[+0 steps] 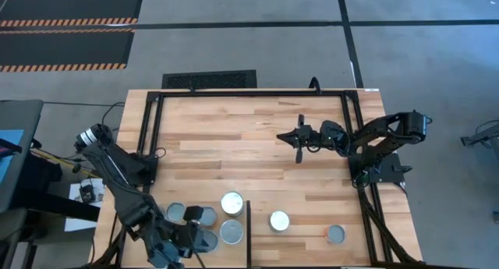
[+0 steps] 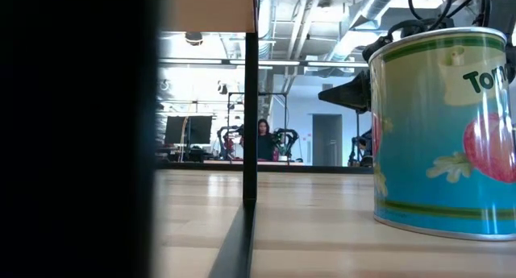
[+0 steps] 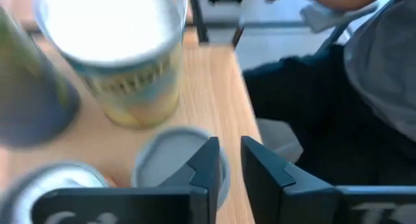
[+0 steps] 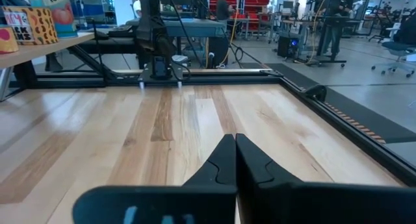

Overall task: Pick and place cans onto a shelf
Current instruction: Put the canned meatballs on the shelf

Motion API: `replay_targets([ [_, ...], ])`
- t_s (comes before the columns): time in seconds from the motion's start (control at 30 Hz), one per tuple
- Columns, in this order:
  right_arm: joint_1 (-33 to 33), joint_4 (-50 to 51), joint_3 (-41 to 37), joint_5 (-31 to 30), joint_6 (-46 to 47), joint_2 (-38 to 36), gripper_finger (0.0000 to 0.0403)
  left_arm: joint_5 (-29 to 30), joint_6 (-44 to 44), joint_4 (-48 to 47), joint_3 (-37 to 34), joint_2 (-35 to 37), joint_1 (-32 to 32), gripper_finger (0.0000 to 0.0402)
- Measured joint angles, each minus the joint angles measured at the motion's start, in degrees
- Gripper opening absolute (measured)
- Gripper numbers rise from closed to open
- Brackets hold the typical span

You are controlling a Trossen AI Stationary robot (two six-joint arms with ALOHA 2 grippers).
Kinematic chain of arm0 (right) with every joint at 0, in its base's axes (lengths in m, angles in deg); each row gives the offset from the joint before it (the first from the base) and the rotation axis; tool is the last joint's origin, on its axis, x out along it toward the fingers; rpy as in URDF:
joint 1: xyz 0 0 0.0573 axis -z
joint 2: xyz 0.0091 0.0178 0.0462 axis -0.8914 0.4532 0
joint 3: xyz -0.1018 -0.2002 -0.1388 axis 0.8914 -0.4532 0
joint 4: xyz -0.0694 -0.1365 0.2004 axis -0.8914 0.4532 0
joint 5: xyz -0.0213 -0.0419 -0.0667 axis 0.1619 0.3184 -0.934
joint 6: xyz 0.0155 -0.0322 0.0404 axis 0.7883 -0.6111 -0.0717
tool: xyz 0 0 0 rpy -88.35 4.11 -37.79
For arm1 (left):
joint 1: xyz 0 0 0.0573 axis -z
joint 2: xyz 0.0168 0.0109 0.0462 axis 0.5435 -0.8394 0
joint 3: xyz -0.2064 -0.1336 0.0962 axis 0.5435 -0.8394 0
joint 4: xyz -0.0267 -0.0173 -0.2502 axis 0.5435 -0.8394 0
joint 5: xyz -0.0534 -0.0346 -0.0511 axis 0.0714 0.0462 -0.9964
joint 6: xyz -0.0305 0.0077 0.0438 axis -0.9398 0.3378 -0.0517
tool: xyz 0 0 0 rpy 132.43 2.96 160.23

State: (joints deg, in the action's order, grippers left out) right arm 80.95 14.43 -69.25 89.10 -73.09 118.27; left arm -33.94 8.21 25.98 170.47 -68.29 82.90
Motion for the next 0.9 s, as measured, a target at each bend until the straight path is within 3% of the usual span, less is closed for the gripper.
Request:
replay_targets([
  [0.2, -1.5, 0.2, 0.0, 0.0, -0.1, -0.7, 0.0008, 3.1, 12.4, 1.2, 0.0, 5.7, -1.5, 0.0005],
  [0.33, -2.5, 0.9, 0.0, 0.0, -0.2, -2.7, 0.0008, -0.3, 20.1, 4.0, -2.9, 9.7, -6.0, 0.0002],
  [0.67, -5.5, 8.8, 0.0, -1.6, -1.7, -10.0, 0.0004, -13.0, 33.2, 23.8, -25.4, 26.4, -19.9, 0.0001],
  [0.9, -5.6, 15.8, 0.1, -4.2, -2.4, -14.6, 0.0004, -14.8, 36.5, 38.9, -43.0, 40.1, -28.6, 0.0002],
])
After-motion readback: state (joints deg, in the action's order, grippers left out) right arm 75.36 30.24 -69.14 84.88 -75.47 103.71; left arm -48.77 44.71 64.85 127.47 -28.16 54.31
